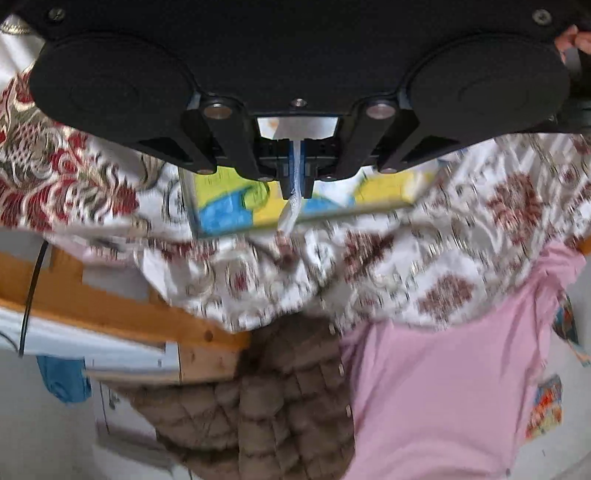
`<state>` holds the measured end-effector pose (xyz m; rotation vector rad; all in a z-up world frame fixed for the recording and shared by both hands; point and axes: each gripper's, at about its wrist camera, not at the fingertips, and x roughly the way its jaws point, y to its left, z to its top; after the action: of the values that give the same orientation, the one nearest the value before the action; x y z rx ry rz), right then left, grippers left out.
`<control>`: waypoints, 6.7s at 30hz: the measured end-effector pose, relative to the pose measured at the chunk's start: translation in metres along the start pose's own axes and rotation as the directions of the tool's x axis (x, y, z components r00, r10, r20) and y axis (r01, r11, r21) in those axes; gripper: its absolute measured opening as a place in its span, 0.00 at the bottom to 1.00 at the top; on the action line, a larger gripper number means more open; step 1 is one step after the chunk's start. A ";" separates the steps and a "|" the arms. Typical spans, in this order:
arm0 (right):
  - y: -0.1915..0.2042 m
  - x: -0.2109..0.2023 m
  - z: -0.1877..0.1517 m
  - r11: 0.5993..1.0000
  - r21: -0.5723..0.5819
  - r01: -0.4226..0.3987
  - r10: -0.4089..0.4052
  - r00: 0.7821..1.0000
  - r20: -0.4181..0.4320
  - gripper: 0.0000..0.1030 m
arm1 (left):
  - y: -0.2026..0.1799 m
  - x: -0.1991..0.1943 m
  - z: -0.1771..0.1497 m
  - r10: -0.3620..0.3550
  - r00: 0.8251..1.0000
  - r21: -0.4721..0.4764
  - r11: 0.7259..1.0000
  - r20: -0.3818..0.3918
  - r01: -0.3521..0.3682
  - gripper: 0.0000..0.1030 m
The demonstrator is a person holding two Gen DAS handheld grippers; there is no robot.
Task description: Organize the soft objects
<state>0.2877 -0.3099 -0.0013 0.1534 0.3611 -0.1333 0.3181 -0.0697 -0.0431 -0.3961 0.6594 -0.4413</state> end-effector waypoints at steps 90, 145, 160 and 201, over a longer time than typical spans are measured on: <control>-0.001 -0.332 -0.099 0.999 -0.018 0.043 -0.042 0.998 0.053 0.99 | -0.044 -0.241 -0.147 0.293 0.950 0.213 0.926 0.110 -0.310 0.99; 0.034 -0.269 -0.132 0.982 -0.190 0.012 -0.043 0.987 -0.157 0.99 | -0.023 -0.226 -0.148 0.435 0.899 0.137 0.895 -0.053 -0.425 0.99; 0.052 -0.242 -0.132 0.976 -0.218 -0.027 -0.004 0.990 -0.139 0.99 | 0.002 -0.189 -0.095 0.424 0.884 0.146 0.904 -0.198 -0.401 0.99; 0.150 -0.050 -0.089 0.850 -0.493 -0.187 0.036 0.953 -0.300 0.99 | 0.077 -0.130 -0.082 0.161 0.945 -0.333 0.907 -0.286 -0.256 0.90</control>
<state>0.2350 -0.1423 -0.0464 -0.3477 0.6590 0.1086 0.1928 0.0438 -0.0753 -0.6223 1.0297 -0.1584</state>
